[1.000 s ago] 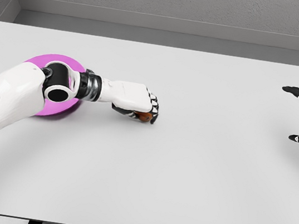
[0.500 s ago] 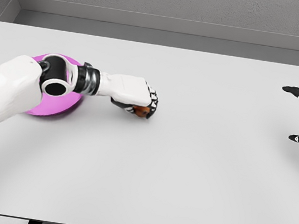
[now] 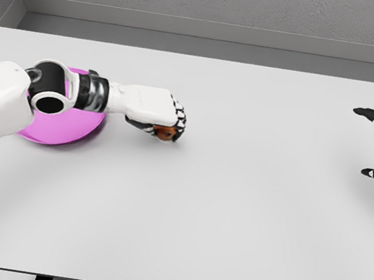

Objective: Put the apple on the plate with both arms

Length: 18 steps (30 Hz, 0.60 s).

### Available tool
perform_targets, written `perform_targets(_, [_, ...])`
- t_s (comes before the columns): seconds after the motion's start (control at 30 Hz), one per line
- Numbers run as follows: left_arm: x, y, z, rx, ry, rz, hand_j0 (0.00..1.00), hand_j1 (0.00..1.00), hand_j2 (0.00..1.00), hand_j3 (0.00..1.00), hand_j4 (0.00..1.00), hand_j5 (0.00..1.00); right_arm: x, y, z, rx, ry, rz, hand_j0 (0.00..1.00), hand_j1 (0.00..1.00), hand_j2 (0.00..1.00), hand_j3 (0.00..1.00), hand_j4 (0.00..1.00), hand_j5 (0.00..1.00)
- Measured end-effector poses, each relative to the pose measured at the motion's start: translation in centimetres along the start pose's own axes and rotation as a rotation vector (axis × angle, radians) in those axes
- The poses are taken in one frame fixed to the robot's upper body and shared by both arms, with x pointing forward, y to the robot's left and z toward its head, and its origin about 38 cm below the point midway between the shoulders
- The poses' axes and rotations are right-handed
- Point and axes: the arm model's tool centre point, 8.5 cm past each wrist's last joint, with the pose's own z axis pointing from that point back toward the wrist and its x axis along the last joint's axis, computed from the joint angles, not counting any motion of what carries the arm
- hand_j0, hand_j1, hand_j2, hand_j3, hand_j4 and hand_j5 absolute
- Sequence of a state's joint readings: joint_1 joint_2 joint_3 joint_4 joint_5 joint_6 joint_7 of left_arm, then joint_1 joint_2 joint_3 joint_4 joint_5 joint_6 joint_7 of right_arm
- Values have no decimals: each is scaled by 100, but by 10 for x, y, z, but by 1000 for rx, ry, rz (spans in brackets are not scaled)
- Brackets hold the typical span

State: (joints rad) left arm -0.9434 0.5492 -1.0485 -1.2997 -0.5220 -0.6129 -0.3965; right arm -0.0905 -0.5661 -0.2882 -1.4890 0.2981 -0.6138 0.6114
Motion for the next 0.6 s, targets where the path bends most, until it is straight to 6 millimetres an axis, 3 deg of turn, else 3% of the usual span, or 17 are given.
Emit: perform_targets(0.6, [-14, -4, 36, -7, 57, 6, 46, 46, 46, 46, 46, 46, 0, 1, 0, 1, 0, -1, 100, 100, 100, 100, 100, 100])
